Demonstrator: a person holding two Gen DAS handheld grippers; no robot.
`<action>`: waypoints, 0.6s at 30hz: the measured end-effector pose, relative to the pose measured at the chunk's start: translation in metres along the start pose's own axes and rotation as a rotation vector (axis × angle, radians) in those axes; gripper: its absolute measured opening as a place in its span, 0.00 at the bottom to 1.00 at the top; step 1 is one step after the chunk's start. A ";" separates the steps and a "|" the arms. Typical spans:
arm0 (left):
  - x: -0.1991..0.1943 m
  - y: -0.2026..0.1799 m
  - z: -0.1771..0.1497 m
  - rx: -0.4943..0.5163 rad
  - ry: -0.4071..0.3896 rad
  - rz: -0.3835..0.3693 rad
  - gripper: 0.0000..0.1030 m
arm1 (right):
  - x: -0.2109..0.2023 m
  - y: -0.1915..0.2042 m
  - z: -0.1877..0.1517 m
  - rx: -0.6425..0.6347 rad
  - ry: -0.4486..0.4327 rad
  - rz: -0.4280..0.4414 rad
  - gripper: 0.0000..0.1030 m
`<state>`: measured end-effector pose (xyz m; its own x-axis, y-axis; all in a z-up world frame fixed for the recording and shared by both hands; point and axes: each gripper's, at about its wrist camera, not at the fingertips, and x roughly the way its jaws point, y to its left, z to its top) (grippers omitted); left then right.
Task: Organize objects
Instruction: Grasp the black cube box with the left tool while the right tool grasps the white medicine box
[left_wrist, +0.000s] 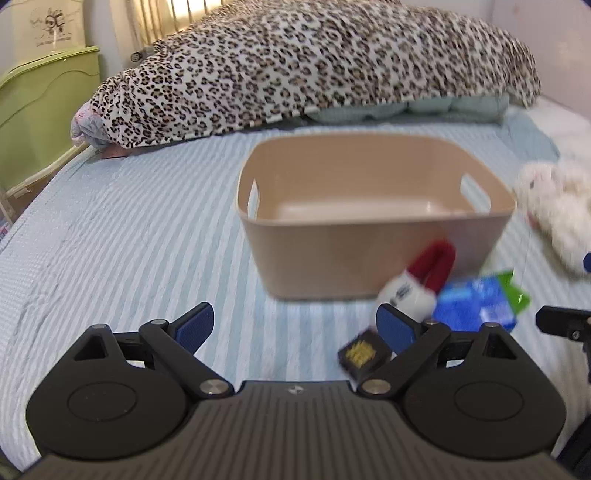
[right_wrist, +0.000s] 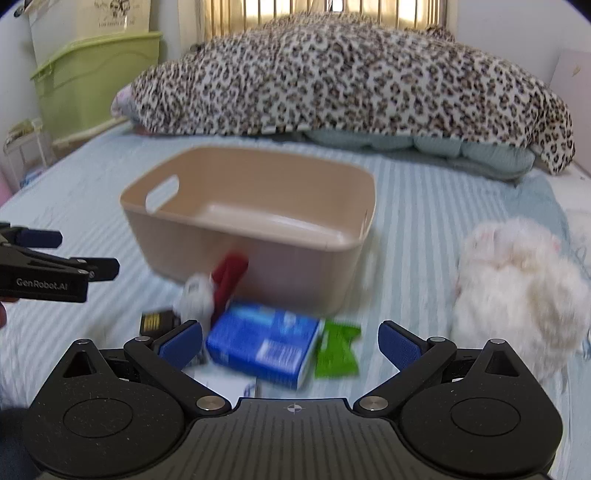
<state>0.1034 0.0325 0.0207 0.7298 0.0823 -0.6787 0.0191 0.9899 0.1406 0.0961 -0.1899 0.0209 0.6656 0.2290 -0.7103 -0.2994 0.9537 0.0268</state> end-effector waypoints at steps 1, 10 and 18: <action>0.001 0.000 -0.003 0.015 0.009 0.007 0.92 | 0.002 0.001 -0.005 0.001 0.013 0.003 1.00; 0.015 -0.002 -0.024 0.097 0.072 -0.001 0.92 | 0.029 0.009 -0.029 -0.010 0.113 0.026 1.00; 0.039 -0.004 -0.031 0.124 0.121 -0.036 0.92 | 0.058 0.012 -0.043 -0.007 0.193 0.038 1.00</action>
<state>0.1111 0.0352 -0.0285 0.6397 0.0676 -0.7656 0.1333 0.9713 0.1971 0.1017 -0.1732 -0.0507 0.5108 0.2226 -0.8304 -0.3273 0.9435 0.0516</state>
